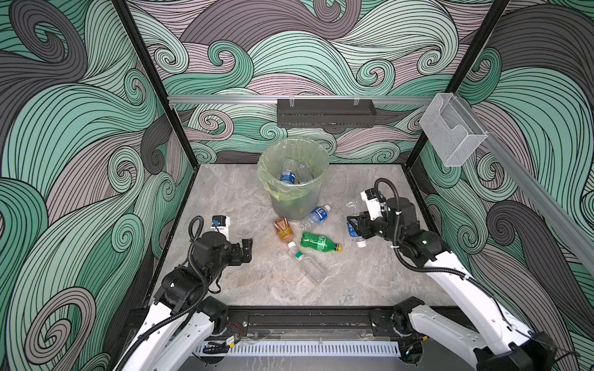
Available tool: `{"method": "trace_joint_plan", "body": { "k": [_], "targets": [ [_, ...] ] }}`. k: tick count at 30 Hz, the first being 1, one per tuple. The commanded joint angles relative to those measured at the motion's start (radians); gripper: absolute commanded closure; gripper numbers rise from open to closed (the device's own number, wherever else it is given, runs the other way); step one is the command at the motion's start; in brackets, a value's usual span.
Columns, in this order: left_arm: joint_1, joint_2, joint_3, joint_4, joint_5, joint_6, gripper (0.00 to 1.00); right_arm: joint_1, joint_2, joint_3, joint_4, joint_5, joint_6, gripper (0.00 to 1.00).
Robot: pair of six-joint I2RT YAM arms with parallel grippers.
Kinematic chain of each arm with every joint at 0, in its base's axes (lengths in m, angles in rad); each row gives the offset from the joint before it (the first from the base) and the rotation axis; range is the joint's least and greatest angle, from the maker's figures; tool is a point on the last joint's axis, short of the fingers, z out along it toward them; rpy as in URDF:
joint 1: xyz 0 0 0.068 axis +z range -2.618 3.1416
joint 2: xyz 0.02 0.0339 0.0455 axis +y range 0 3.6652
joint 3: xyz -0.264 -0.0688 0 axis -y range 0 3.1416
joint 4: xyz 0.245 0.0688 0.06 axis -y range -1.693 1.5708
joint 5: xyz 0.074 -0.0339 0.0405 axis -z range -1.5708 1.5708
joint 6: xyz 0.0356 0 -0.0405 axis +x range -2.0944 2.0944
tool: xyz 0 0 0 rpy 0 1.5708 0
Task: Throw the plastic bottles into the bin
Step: 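Lift the blue-labelled bottle with the right gripper and drop it into the bin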
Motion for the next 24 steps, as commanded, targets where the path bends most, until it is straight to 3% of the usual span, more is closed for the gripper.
{"method": "trace_joint_plan", "body": {
  "k": [1, 16, 19, 24],
  "targets": [
    [0.008, 0.02, 0.01, 0.038, -0.015, 0.008, 0.01, -0.004, -0.039, -0.018, 0.03, -0.011, 0.057, 0.51],
    [0.008, 0.025, 0.008, 0.059, -0.044, -0.021, 0.01, -0.004, -0.09, 0.038, 0.058, -0.03, 0.061, 0.48],
    [0.008, 0.037, 0.016, 0.069, -0.043, -0.017, 0.01, -0.003, 0.018, 0.211, 0.017, -0.038, 0.004, 0.48],
    [0.008, 0.08, 0.032, 0.068, -0.089, -0.049, 0.01, 0.006, 0.39, 0.667, -0.029, -0.167, -0.012, 0.46]
  ]
}}
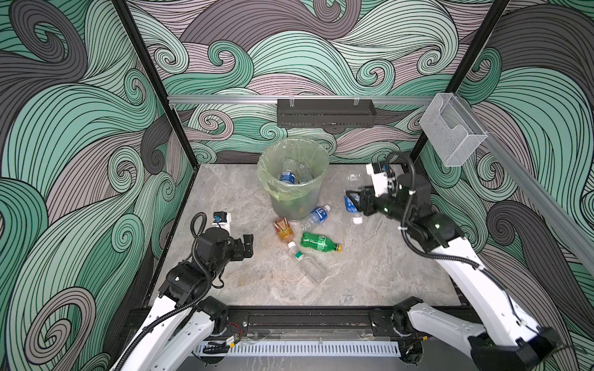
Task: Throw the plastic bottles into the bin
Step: 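Lift the blue-labelled bottle with the right gripper and drop it into the bin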
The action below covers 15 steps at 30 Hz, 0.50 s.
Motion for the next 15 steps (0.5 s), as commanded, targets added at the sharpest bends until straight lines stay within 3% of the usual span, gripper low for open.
{"method": "trace_joint_plan", "body": {
  "k": [1, 4, 7, 9, 11, 15],
  "targets": [
    [0.008, 0.035, 0.033, 0.023, -0.047, -0.034, 0.01, 0.016, 0.241, 0.29, 0.005, -0.101, -0.019, 0.43],
    [0.008, 0.065, 0.042, 0.045, -0.03, -0.049, 0.01, 0.054, 0.521, 0.661, -0.068, -0.135, -0.005, 0.32],
    [0.008, 0.082, 0.066, 0.039, -0.009, -0.059, 0.01, 0.087, 0.754, 1.049, -0.27, -0.153, -0.038, 0.23],
    [0.008, 0.076, 0.078, 0.026, -0.005, -0.067, 0.01, 0.1, 0.826, 1.186, -0.366, -0.171, -0.076, 0.2],
    [0.008, 0.064, 0.084, 0.016, -0.007, -0.076, 0.01, 0.107, 0.809, 1.16, -0.381, -0.161, -0.096, 0.18],
    [0.01, 0.065, 0.091, 0.023, -0.002, -0.065, 0.01, 0.112, 0.601, 0.827, -0.235, -0.096, -0.123, 0.11]
  ]
}}
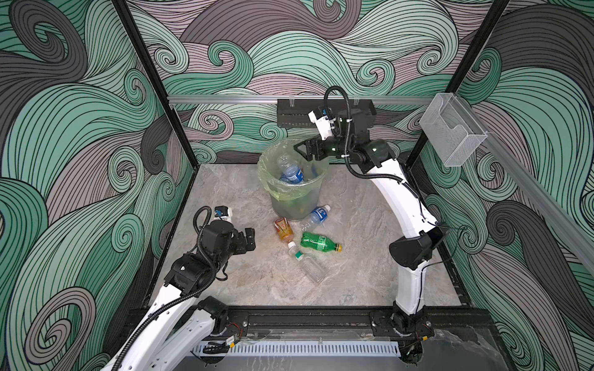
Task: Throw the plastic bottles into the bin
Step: 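Lift the blue-labelled bottle with the right gripper and drop it into the bin, then lower the right gripper onto the green soda bottle and close on it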
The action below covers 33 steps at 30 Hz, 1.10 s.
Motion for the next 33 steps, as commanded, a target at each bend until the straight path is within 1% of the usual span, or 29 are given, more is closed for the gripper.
{"method": "trace_joint_plan", "body": {
  "k": [1, 3, 6, 11, 16, 19, 21, 25, 33],
  "targets": [
    [0.009, 0.001, 0.044, 0.003, 0.007, -0.009, 0.01, -0.004, -0.216, -0.223, 0.079, 0.041, -0.045, 0.09],
    [0.009, 0.02, 0.045, 0.003, 0.018, -0.003, 0.01, -0.005, -0.357, -0.426, 0.189, 0.075, -0.035, 0.04],
    [0.008, 0.037, 0.039, 0.003, 0.043, 0.0, 0.01, -0.004, -0.517, -0.642, 0.259, 0.095, -0.032, 0.02],
    [0.008, 0.034, 0.022, 0.014, 0.071, 0.013, 0.02, -0.006, -0.707, -0.903, 0.23, 0.126, -0.04, 0.03],
    [0.009, 0.031, 0.012, 0.019, 0.075, 0.019, 0.02, -0.005, -0.822, -1.117, 0.203, 0.182, -0.051, 0.04],
    [0.009, 0.035, 0.011, 0.022, 0.078, 0.008, 0.02, -0.005, -0.854, -1.234, 0.222, 0.23, -0.005, 0.07],
    [0.008, 0.035, 0.011, 0.023, 0.083, 0.002, 0.02, -0.005, -0.858, -1.297, 0.236, 0.237, 0.037, 0.1],
    [0.009, 0.028, 0.006, 0.021, 0.088, -0.003, 0.03, -0.003, -0.833, -1.393, 0.275, 0.198, 0.072, 0.15],
    [0.009, 0.001, -0.009, 0.014, 0.085, -0.014, 0.03, 0.014, -0.725, -1.482, 0.358, 0.124, 0.087, 0.19]
  ]
}}
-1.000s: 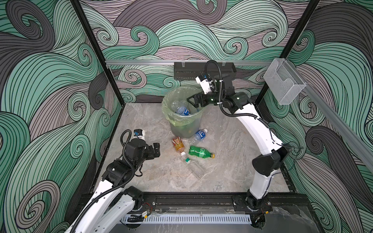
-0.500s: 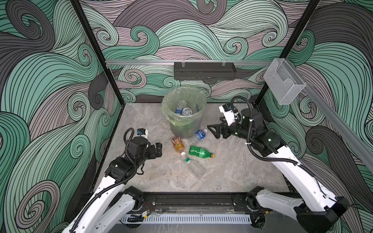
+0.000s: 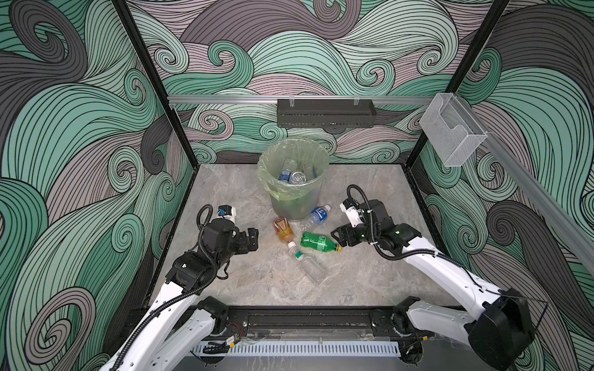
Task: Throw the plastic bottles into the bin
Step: 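Lower the right gripper onto the green soda bottle and close on it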
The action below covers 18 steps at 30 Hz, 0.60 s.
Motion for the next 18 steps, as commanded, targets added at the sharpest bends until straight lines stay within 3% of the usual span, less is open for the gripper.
{"method": "trace_joint_plan", "body": {
  "k": [1, 11, 18],
  "targets": [
    [0.005, -0.019, -0.016, 0.005, 0.007, -0.017, 0.03, 0.015, 0.034, -0.029, 0.102, -0.044, 0.03, 0.19],
    [0.004, -0.021, -0.024, -0.006, 0.005, -0.022, 0.04, 0.066, 0.196, -0.034, 0.23, -0.05, 0.035, 0.17],
    [0.004, -0.018, -0.039, 0.005, 0.007, -0.028, 0.04, 0.104, 0.274, -0.036, 0.286, 0.03, 0.022, 0.15]
  ]
}}
